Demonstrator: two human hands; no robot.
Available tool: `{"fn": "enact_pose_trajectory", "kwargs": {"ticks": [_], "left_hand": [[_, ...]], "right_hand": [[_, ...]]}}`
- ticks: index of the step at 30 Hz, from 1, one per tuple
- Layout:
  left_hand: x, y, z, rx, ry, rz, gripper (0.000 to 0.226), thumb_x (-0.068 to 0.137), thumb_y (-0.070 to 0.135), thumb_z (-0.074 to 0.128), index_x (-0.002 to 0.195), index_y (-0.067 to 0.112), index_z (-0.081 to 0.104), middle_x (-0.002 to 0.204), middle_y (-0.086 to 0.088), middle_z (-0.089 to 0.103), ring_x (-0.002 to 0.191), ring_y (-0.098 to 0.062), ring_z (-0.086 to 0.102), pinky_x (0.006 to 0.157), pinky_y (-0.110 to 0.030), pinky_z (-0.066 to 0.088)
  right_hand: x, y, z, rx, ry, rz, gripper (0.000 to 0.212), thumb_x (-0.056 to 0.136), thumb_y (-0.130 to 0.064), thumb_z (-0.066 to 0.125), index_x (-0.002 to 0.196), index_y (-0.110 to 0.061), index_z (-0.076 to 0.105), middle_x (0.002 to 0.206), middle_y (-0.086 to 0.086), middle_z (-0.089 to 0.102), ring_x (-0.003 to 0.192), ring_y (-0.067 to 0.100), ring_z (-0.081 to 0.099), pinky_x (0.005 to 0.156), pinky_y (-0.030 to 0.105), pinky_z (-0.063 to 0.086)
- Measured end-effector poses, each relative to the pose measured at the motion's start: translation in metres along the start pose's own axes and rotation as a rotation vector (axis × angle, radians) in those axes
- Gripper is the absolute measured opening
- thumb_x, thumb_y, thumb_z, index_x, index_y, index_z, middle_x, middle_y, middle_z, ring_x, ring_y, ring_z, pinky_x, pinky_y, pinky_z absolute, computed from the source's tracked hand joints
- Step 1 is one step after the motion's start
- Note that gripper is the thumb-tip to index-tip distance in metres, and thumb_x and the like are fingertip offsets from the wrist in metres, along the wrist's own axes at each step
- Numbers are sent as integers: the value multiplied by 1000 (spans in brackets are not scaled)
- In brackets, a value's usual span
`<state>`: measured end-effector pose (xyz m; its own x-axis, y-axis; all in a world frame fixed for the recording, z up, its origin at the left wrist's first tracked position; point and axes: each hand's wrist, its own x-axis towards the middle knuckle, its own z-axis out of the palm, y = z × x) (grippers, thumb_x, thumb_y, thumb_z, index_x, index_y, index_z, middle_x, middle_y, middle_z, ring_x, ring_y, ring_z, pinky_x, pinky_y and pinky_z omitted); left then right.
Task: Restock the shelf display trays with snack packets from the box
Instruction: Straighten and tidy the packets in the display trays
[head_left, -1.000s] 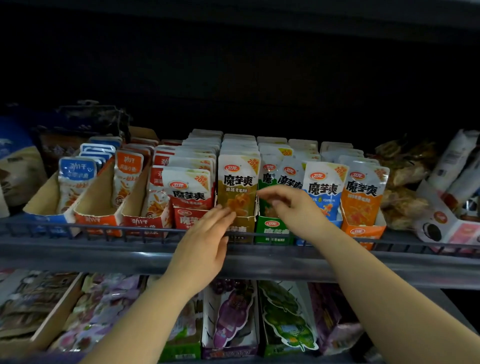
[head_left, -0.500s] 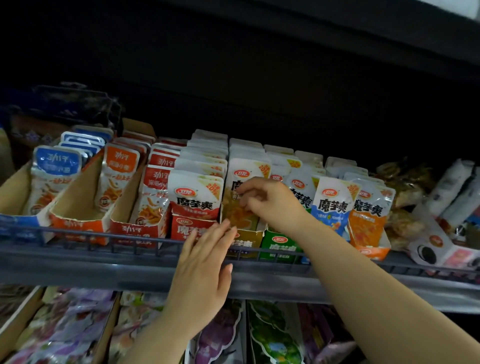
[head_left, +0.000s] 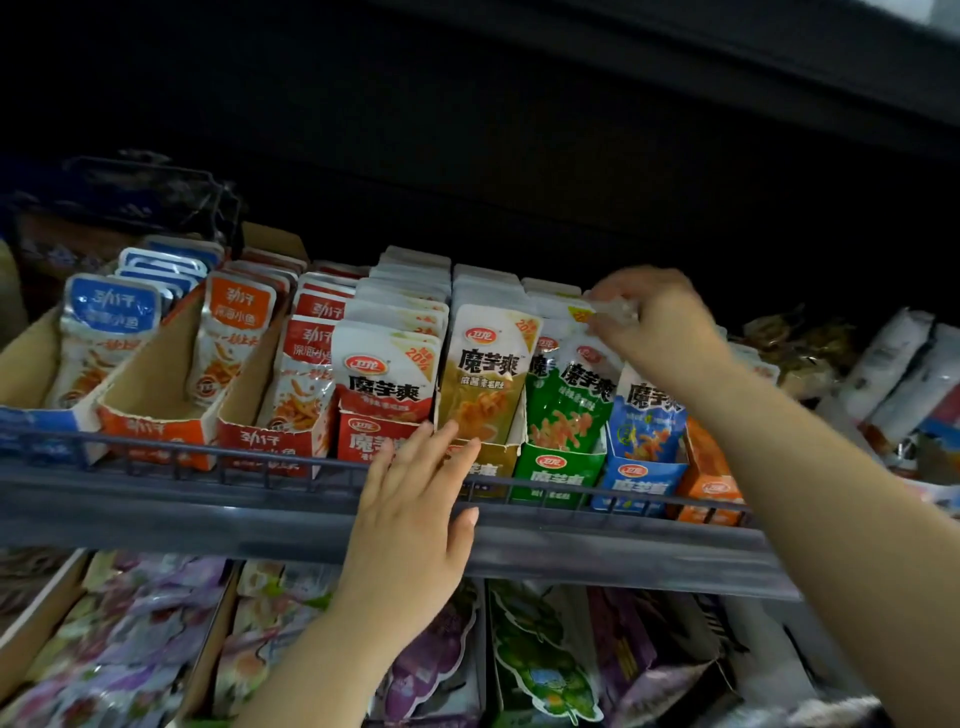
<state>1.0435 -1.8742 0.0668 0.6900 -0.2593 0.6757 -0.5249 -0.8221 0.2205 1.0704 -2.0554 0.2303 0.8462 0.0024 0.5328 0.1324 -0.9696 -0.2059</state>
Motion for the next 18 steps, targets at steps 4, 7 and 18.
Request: {"fn": "enact_pose_trajectory", "kwargs": {"ticks": [4, 7, 18], "left_hand": [[1, 16, 2, 13, 8, 62, 51, 78, 38, 35, 127, 22, 40, 129, 0, 55, 123, -13, 32, 106, -35, 12], [1, 25, 8, 10, -5, 84, 54, 77, 40, 35, 128, 23, 40, 129, 2, 55, 124, -12, 32, 108, -34, 11], [7, 21, 20, -5, 2, 123, 49, 74, 42, 36, 121, 28, 42, 131, 4, 38, 124, -16, 33, 106, -32, 5]], "right_hand": [[24, 1, -1, -323, -410, 184, 52, 88, -36, 57, 132, -10, 44, 133, 9, 50, 119, 27, 48, 96, 35, 44], [34, 3, 6, -399, -533, 183, 52, 87, -33, 59, 129, -4, 47, 129, 12, 50, 114, 26, 52, 90, 31, 45], [37, 13, 5, -346, -607, 128, 52, 82, -14, 62, 132, -11, 46, 129, 8, 51, 112, 24, 50, 78, 24, 40]]}}
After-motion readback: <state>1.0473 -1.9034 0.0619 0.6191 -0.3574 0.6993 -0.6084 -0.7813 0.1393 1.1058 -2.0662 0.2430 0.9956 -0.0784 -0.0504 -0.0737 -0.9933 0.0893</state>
